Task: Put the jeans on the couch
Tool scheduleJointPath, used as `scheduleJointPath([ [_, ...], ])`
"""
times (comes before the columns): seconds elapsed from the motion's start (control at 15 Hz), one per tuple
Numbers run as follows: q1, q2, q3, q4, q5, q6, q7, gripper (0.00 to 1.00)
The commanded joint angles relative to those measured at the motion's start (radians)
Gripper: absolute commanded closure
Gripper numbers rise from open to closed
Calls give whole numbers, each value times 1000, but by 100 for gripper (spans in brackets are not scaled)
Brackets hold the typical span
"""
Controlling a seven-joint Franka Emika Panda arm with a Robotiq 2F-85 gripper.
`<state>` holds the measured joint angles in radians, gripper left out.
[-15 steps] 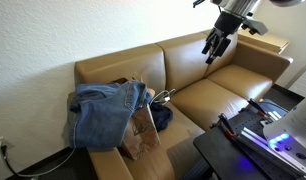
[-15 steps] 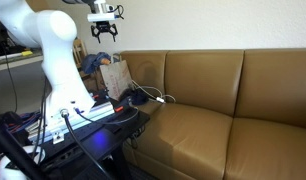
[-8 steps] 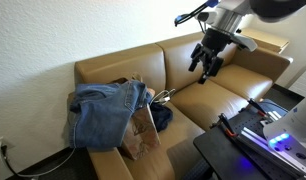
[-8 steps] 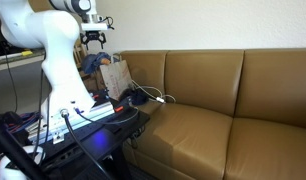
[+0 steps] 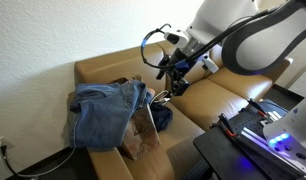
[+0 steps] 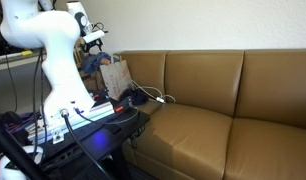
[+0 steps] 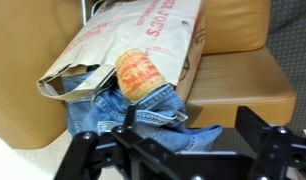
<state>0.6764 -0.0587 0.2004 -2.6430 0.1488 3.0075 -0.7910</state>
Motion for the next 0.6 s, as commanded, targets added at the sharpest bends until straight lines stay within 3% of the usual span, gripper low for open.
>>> scheduleJointPath([
  [0.0, -67, 106, -28, 34, -114, 166, 64, 0],
  [0.07, -38, 50, -13, 3, -75, 113, 52, 0],
  [0.4, -59, 124, -28, 48, -88, 123, 53, 0],
  [0.53, -64, 189, 36, 86, 35, 115, -13, 0],
])
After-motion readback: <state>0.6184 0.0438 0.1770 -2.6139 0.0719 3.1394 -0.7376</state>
